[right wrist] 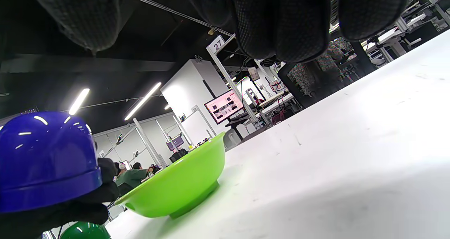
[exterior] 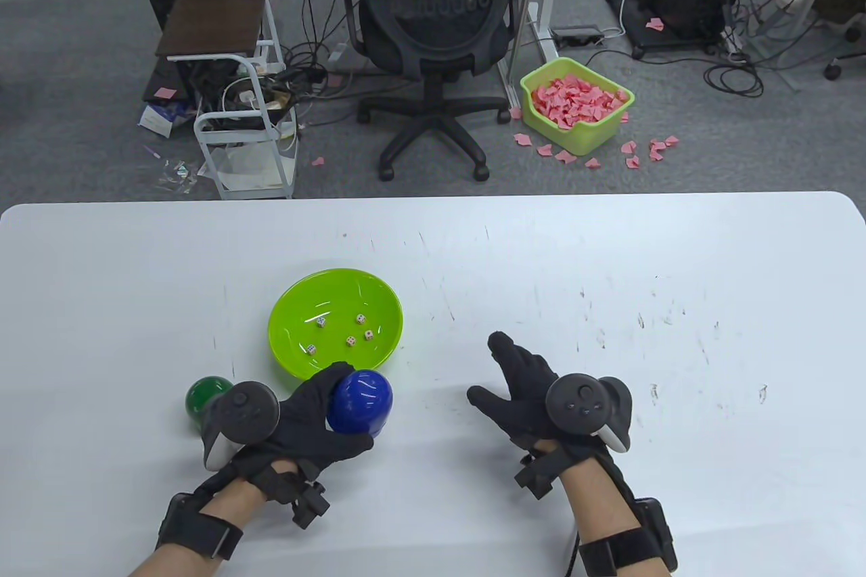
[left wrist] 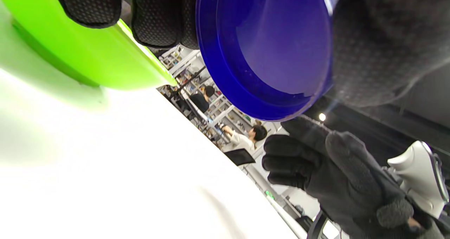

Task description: Pour dice into bowl

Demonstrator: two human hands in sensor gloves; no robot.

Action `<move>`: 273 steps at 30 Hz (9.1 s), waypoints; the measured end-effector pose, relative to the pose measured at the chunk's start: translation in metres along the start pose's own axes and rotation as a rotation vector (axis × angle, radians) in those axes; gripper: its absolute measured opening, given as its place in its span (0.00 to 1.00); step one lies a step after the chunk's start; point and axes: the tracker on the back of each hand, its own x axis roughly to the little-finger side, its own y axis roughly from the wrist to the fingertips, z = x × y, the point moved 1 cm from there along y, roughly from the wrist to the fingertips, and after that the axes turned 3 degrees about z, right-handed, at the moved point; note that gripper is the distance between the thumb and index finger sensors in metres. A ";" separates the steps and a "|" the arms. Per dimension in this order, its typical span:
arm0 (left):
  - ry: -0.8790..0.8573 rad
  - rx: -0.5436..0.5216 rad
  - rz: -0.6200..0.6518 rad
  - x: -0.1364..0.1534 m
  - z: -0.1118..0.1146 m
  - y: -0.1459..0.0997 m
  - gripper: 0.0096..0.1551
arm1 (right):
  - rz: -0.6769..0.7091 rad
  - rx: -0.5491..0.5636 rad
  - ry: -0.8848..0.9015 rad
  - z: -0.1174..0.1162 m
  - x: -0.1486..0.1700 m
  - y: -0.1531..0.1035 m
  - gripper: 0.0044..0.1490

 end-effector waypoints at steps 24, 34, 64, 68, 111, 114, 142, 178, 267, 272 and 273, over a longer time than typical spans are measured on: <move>0.250 0.318 -0.101 0.007 0.046 0.009 0.64 | 0.017 -0.014 -0.018 -0.003 -0.002 0.000 0.56; 0.314 0.360 -0.114 0.005 0.043 0.008 0.65 | 0.016 -0.025 -0.022 -0.004 -0.004 0.000 0.56; 0.478 0.467 -0.266 0.013 0.042 0.000 0.66 | 0.014 -0.049 -0.031 -0.007 -0.006 0.000 0.55; 0.453 0.489 -0.291 0.011 0.039 -0.002 0.66 | 0.012 -0.051 -0.029 -0.007 -0.006 0.000 0.56; 0.658 0.089 -0.699 0.087 -0.098 -0.027 0.57 | -0.022 -0.088 0.001 -0.012 -0.004 -0.001 0.56; 0.655 0.050 -0.706 0.089 -0.095 -0.026 0.57 | -0.025 -0.089 0.004 -0.013 -0.004 -0.001 0.55; 0.795 -0.025 -0.678 0.093 -0.086 -0.024 0.64 | -0.016 -0.081 0.025 -0.013 -0.009 0.000 0.55; 0.477 -0.020 -0.153 -0.072 -0.038 0.047 0.64 | 0.132 0.035 -0.041 -0.025 -0.051 -0.002 0.65; 0.566 0.138 -0.404 0.047 -0.063 -0.016 0.57 | -0.017 0.099 0.167 -0.018 -0.016 -0.003 0.73; 0.582 0.157 -0.410 0.054 -0.056 -0.018 0.57 | -0.012 0.099 0.158 -0.018 -0.016 -0.003 0.73; 0.583 0.160 -0.411 0.055 -0.055 -0.018 0.57 | -0.013 0.099 0.157 -0.018 -0.016 -0.003 0.73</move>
